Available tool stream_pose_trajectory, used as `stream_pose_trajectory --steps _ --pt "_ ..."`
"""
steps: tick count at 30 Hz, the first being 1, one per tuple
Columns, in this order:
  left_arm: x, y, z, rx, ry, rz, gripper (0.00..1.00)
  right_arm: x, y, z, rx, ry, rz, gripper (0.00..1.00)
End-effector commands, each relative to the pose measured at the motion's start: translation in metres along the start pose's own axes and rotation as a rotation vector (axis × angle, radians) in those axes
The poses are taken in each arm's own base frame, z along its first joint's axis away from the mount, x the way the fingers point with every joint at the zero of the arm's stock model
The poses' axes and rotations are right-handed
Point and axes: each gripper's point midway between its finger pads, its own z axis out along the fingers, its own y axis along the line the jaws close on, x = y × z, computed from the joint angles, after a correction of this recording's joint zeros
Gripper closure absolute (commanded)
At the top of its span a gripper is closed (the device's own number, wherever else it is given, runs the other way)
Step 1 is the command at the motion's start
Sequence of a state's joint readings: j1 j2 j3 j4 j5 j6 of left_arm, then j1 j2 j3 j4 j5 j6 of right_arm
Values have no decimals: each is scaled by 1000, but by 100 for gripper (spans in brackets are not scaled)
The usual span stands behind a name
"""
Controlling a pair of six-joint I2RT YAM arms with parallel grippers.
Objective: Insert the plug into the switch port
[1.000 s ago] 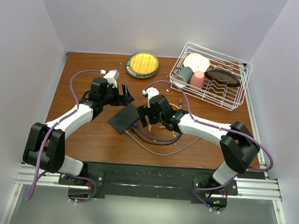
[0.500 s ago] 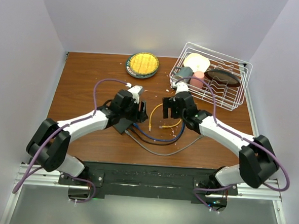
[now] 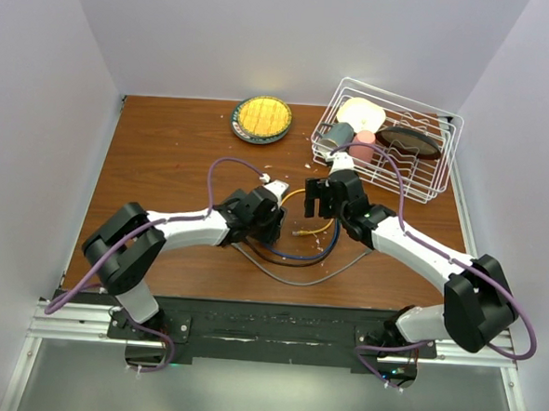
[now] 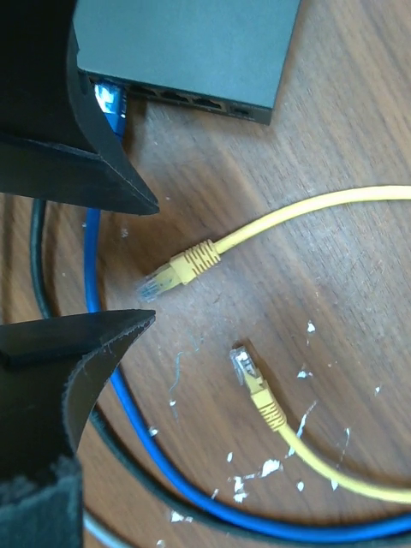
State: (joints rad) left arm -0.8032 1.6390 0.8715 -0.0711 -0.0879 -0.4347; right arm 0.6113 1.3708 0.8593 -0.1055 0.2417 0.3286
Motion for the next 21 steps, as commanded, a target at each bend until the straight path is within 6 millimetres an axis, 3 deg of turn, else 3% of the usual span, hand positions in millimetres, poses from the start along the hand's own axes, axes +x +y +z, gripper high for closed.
stream_pose_trajectory --steps 1,10,13,14,15,21 --pt "-22 -10 8 -24 -65 5 48 -11 3 -5 -20 -41 28 13" --pt "-8 -11 31 -86 -27 53 54 -8 7 -2 -41 -30 18 14" --pt "-6 -3 35 -139 -5 61 80 -5 7 -1 -45 -21 9 14" --pt "-3 1 35 -160 8 64 94 -5 6 -1 -46 -20 7 14" --pt "-6 4 34 -175 2 68 98 -4 6 -2 -45 -19 -2 14" --pt "-37 7 14 -154 -62 39 100 -11 5 -9 -56 -43 -41 13"
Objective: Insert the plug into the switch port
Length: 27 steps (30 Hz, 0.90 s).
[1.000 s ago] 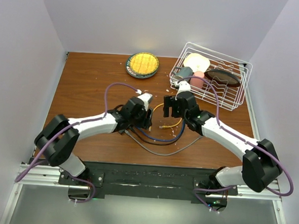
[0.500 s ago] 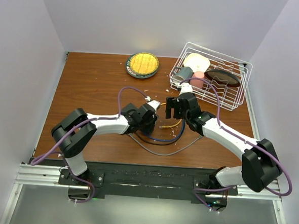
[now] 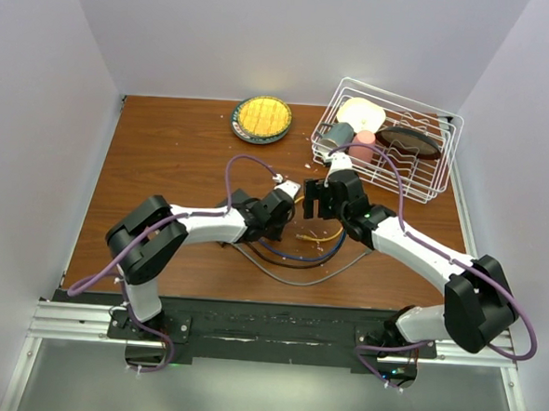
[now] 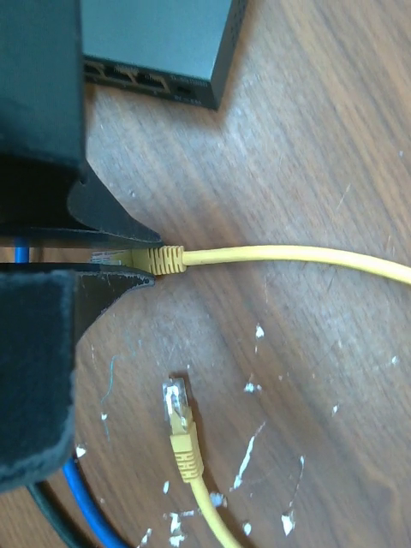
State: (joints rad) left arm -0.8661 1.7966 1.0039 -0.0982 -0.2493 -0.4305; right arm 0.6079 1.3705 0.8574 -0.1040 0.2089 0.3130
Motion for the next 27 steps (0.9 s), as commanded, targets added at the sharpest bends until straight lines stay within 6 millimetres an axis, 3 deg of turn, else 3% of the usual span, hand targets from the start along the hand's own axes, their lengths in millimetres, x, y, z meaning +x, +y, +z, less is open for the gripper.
stream_pose_trajectory --steps 1,7,8,9,11,12,13,17,19,23,27 --pt "-34 15 -17 -3 -61 -30 100 -15 4 -11 -43 -58 -36 14" --pt "-80 15 -54 334 -122 -82 100 -33 20 -30 -157 -121 -124 11" --pt "-82 5 -67 437 -115 -63 100 -36 23 -34 -177 -134 -140 10" --pt "-92 11 -72 457 -127 -65 100 -45 27 -43 -207 -173 -162 10" --pt "-88 5 -85 553 -83 -35 100 -49 40 -57 -296 -214 -207 9" --pt "-95 7 -90 579 -84 -34 100 -55 44 -66 -327 -247 -218 8" --pt "-94 4 -94 615 -74 -23 100 -71 50 -84 -366 -326 -228 4" --pt "-95 -17 -124 855 -35 -51 100 -90 68 -116 -487 -418 -287 2" --pt "-97 -28 -139 961 -21 -60 100 -89 79 -122 -551 -412 -310 2" --pt "-108 -41 -167 1120 -50 -52 100 -78 96 -113 -646 -353 -362 1" --pt "-117 -41 -185 1199 -90 -68 100 -62 106 -110 -704 -299 -390 2"
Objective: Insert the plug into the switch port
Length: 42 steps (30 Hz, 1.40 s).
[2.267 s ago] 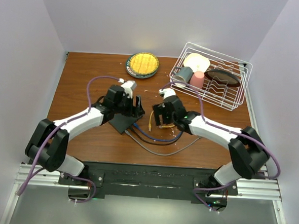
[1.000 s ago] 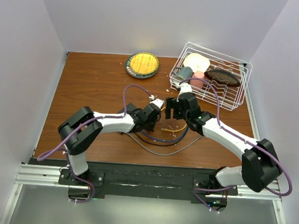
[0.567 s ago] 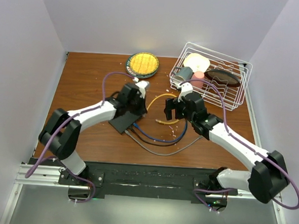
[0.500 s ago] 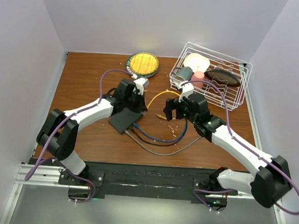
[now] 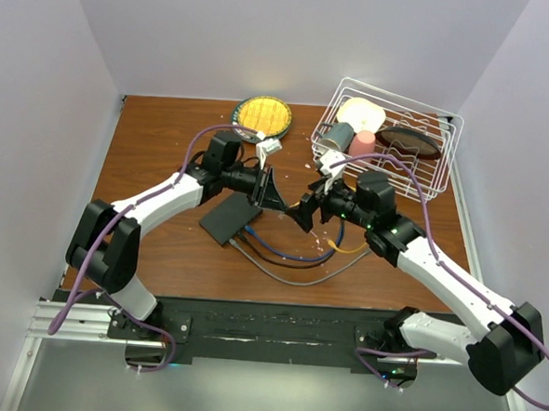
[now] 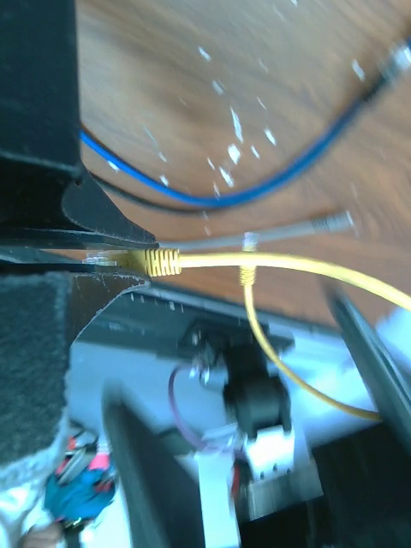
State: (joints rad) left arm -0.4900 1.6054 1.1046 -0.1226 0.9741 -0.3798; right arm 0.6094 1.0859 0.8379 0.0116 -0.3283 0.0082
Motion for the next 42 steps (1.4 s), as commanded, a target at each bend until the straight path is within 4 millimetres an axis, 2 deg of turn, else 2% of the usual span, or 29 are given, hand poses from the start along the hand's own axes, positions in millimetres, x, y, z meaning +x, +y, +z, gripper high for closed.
stream_pose_trajectory --steps 1,5,6,9,10,13,21,23,24,27,28,32,33,34,35,36,37,38,39,42 --pt "-27 -53 -21 224 -61 76 100 -6 25 3 -131 -3 -58 2" --pt "-27 -62 -30 274 -56 72 100 2 31 4 -152 27 -64 9" --pt "-28 -60 -33 273 -61 69 100 5 32 5 -154 41 -64 19" --pt "-28 -58 -40 279 -68 61 100 9 39 7 -169 55 -74 27" --pt "-28 -59 -42 284 -69 51 100 11 40 8 -170 64 -77 33" --pt "-29 -62 -48 312 -76 63 100 15 46 11 -176 83 -90 43" --pt "-24 -75 -55 387 -88 56 100 25 60 23 -212 126 -102 50" --pt "-22 -78 -56 404 -88 50 100 26 62 25 -219 131 -98 60" --pt "-22 -80 -57 410 -84 32 100 27 62 26 -221 133 -96 76" --pt "-21 -81 -58 421 -91 52 100 28 60 28 -209 137 -86 97" --pt "-22 -82 -58 421 -96 65 100 29 60 28 -205 139 -85 100" --pt "-32 -76 -61 379 -159 67 100 31 59 27 -194 138 -73 100" --pt "-36 -73 -61 362 -179 106 98 29 59 27 -191 128 -73 100" --pt "-34 -68 -60 335 -172 63 92 27 59 26 -192 119 -70 100" --pt "-46 -64 -60 291 -206 78 89 29 60 25 -194 121 -66 100" --pt "-51 -54 -58 232 -231 178 84 27 60 25 -189 113 -67 100" --pt "-43 -42 -57 157 -196 82 71 24 60 23 -187 104 -68 100" --pt "-60 -32 -58 44 -249 103 64 26 60 22 -186 105 -68 100" --pt "-62 -24 -60 -17 -253 145 53 25 59 21 -184 102 -68 100" --pt "-65 -9 -71 -173 -293 144 45 21 60 18 -183 88 -75 100"
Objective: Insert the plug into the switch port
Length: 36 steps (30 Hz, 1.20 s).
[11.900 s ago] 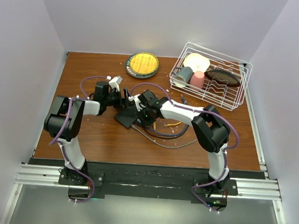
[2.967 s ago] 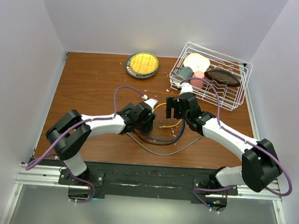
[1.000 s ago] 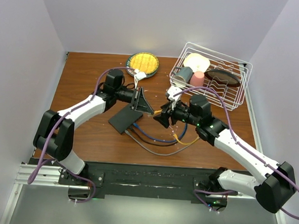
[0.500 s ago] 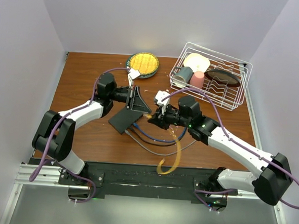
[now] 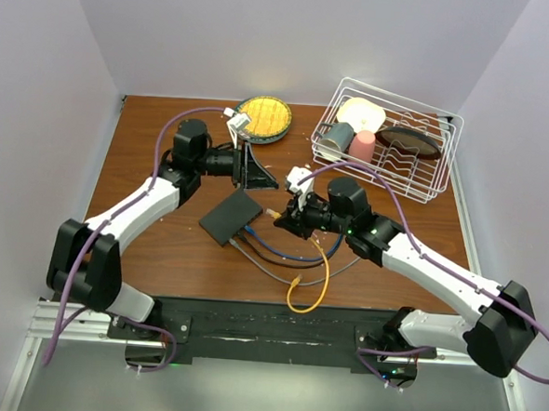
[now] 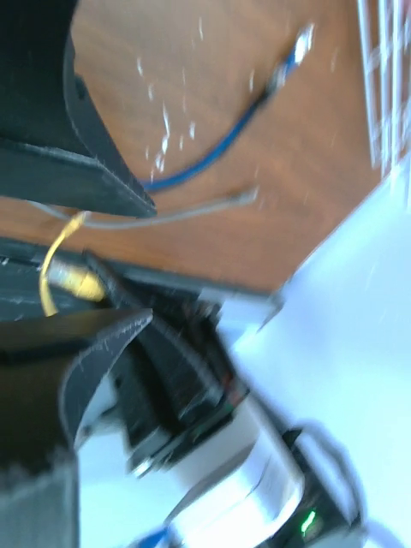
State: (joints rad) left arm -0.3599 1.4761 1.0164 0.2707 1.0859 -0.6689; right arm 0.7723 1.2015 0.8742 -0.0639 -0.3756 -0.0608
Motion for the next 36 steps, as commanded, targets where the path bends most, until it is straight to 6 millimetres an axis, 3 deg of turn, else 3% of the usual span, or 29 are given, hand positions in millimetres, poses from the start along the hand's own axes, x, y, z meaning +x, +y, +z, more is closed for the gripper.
stream_pose_trajectory --steps 1,8,16,25,36 --pt "-13 22 -23 -296 -50 138 42 -20 -1 -10 31 -76 -20 100" --pt "-9 36 -37 -420 -82 180 34 -35 -9 -26 136 -136 -59 100" --pt "9 40 -25 -371 -26 87 25 -42 -15 -26 236 -135 -111 100" --pt "11 27 -11 -280 -20 34 25 -34 -12 -9 267 -85 -140 100" --pt "31 19 6 -214 47 -22 33 -45 -30 -13 384 -136 -119 100"
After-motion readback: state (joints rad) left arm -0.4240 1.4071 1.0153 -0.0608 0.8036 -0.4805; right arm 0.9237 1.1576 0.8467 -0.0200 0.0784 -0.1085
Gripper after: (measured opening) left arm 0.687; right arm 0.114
